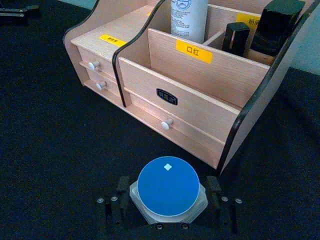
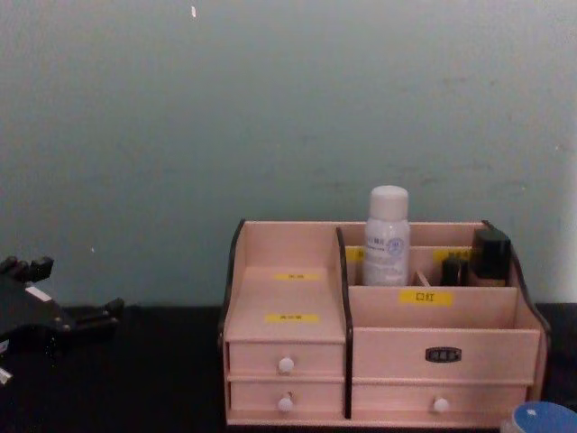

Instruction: Pick up the facial cleanser and watermelon frost from the table and place them into the tiered storage box.

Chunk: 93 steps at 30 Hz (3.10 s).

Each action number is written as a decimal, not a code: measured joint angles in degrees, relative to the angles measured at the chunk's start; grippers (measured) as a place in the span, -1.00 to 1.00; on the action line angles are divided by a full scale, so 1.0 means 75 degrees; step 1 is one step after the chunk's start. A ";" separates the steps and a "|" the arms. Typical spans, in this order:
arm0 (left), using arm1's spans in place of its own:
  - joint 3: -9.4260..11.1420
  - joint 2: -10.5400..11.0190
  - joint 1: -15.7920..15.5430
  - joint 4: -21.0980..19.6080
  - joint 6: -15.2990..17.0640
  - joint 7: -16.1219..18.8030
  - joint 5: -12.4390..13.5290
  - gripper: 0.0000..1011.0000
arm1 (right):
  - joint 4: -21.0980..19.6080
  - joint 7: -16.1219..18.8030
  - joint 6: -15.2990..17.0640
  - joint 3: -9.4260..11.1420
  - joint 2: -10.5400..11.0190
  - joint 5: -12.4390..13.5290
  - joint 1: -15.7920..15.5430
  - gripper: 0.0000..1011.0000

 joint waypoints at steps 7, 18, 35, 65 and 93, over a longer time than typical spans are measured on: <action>0.0000 0.0000 0.0000 0.0000 0.0000 0.0000 0.0000 0.98 | -0.0004 -0.0002 0.0000 0.0002 0.0000 0.0002 0.0000 0.65; 0.0000 0.0000 0.0000 0.0000 0.0000 0.0000 0.0000 0.98 | -0.0010 -0.0004 0.0001 0.0002 0.0000 0.0007 -0.0001 0.43; 0.0000 0.0000 0.0000 0.0000 0.0000 0.0000 0.0000 0.98 | -0.0010 0.0035 -0.0016 0.0021 0.0010 0.0031 -0.0011 0.43; 0.0000 0.0000 0.0001 0.0000 0.0000 0.0000 0.0000 0.98 | -0.0263 0.1070 -0.0404 -0.0600 0.0066 0.0559 0.1039 0.43; 0.0000 0.0000 0.0000 0.0000 0.0000 0.0000 0.0000 0.98 | 0.1232 0.1446 -0.0271 -0.1971 -0.1211 0.0195 0.3287 0.43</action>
